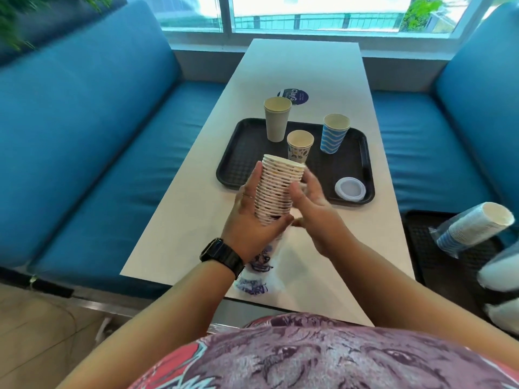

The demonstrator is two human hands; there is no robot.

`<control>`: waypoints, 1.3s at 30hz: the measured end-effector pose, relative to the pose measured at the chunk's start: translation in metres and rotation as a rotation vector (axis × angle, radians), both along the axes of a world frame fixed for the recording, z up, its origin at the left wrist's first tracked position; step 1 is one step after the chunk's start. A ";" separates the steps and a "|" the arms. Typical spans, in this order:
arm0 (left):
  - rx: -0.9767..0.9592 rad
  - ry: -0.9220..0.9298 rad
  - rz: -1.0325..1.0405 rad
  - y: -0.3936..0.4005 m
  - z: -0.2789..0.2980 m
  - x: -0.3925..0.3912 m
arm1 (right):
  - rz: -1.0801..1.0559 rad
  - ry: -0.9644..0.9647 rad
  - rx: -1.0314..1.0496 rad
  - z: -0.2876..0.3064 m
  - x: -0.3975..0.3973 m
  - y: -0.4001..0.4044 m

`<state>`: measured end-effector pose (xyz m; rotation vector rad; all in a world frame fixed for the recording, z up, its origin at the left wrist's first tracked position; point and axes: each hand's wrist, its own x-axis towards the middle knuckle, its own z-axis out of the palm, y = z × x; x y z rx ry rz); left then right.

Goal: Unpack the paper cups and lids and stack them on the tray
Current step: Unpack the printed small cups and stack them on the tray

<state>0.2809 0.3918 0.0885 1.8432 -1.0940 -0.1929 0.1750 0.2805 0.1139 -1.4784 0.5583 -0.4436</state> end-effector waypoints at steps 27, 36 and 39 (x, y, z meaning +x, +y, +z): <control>0.161 0.068 -0.134 0.031 0.002 0.077 | 0.252 0.337 -0.613 0.052 0.067 -0.014; 0.148 0.116 -0.171 0.048 0.008 0.105 | 0.237 0.377 -0.743 0.049 0.091 0.002; 0.144 0.159 -0.209 0.051 0.006 0.104 | 0.202 0.393 -0.766 0.050 0.093 0.003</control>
